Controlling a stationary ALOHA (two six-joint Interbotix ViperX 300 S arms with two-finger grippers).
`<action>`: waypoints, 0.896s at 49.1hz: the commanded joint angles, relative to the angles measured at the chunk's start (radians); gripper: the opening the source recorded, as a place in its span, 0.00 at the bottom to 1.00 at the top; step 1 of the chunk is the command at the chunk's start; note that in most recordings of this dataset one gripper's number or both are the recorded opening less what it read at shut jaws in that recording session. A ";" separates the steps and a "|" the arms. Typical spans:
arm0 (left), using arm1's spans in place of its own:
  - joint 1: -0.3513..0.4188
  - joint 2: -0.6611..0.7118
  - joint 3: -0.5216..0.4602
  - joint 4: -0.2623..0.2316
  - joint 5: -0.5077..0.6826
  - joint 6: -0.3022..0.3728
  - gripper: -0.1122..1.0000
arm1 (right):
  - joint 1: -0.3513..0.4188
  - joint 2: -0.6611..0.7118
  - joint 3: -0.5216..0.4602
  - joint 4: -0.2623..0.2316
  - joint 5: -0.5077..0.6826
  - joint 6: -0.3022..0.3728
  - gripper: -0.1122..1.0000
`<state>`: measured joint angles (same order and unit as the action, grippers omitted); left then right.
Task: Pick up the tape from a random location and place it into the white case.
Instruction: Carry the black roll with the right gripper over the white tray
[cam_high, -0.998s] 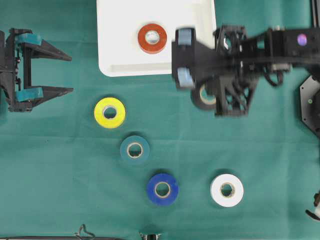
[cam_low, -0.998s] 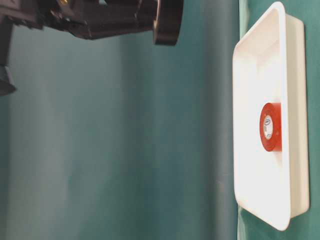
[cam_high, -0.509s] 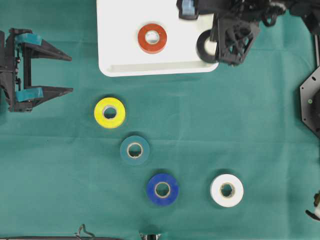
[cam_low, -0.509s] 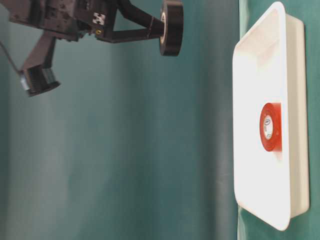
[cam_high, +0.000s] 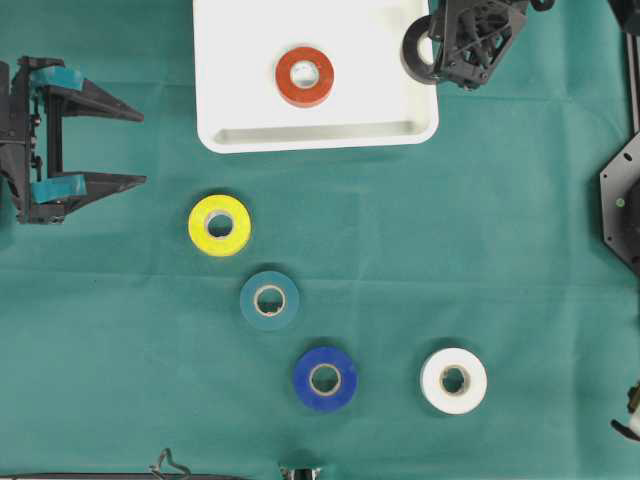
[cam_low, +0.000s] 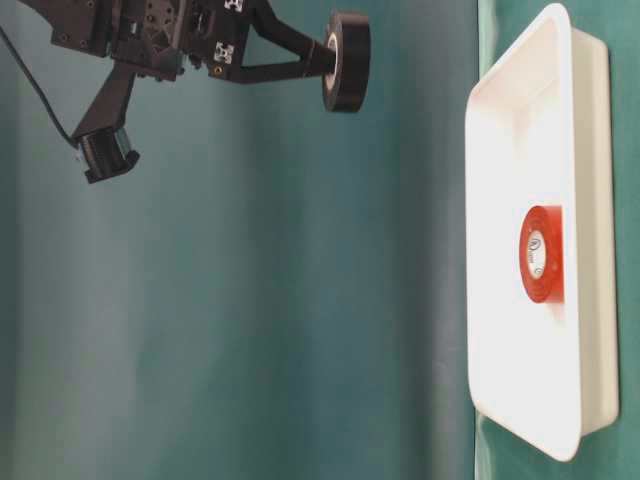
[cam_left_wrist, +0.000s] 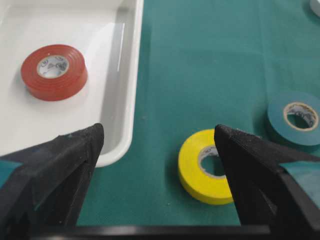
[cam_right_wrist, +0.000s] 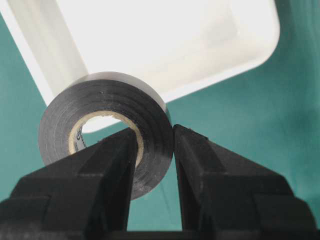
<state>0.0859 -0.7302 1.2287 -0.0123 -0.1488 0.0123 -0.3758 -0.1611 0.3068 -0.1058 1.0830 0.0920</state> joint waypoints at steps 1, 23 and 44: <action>0.000 0.000 -0.015 -0.002 -0.005 0.000 0.97 | -0.003 -0.003 -0.023 -0.002 -0.025 -0.002 0.33; 0.000 0.000 -0.015 -0.002 -0.005 0.000 0.97 | -0.003 0.143 -0.167 -0.002 -0.038 -0.018 0.33; 0.000 0.000 -0.015 -0.002 -0.005 0.000 0.97 | -0.003 0.150 -0.167 -0.002 -0.038 -0.028 0.33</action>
<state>0.0859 -0.7302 1.2287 -0.0123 -0.1473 0.0123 -0.3774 0.0031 0.1611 -0.1058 1.0492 0.0660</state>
